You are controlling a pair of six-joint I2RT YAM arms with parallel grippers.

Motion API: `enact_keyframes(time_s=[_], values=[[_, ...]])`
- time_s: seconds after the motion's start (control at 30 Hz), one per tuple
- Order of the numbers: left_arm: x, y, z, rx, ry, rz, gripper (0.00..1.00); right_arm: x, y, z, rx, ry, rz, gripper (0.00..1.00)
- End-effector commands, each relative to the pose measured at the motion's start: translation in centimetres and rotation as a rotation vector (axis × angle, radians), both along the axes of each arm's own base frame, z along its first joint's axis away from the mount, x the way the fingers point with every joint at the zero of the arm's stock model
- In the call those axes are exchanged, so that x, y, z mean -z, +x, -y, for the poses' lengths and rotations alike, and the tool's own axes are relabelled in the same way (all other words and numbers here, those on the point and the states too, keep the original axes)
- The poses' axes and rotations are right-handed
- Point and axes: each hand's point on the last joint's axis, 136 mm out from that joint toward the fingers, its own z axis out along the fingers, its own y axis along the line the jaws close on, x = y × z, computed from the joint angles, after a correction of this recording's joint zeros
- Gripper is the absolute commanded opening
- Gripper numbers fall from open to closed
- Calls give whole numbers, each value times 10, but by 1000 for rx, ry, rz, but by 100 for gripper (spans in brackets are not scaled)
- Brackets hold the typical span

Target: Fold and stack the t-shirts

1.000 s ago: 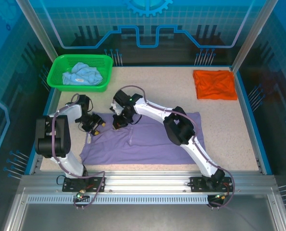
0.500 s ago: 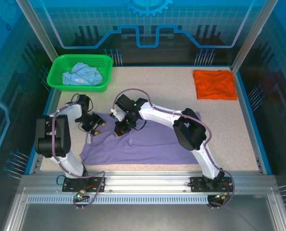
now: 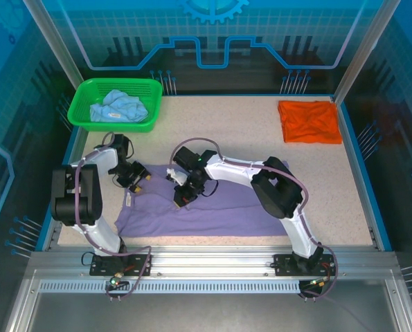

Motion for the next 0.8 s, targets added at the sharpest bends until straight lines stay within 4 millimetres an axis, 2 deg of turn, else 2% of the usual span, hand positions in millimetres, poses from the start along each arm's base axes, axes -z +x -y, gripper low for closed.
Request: enact_keyframes(time_s=[0.0, 0.07, 0.2, 0.3, 0.37, 0.53, 0.6, 0.67, 0.77], values=[[1, 0, -5, 19, 22, -22, 47, -24, -8, -4, -27, 71, 9, 5], [3, 0, -6, 23, 29, -26, 48, -20, -9, -2, -34, 62, 5, 8], [2, 1, -11, 30, 55, -29, 50, -13, -12, 5, -29, 37, 5, 30], [-10, 10, -16, 33, 77, -3, 51, -18, -2, 16, 42, 49, 14, 39], [-21, 17, -20, 38, 94, 27, 53, -26, 6, 25, 98, 67, -5, 41], [-60, 33, -28, 41, 156, 123, 56, -65, 36, 53, 251, 149, 2, 41], [-82, 38, -24, 61, 183, 196, 53, -78, 55, 74, 350, 140, 36, 41], [-96, 42, -9, 103, 181, 255, 45, -81, 76, 103, 477, 113, 43, 40], [-91, 41, 32, 186, 108, 270, 37, -65, 108, 170, 721, -9, 25, 38]])
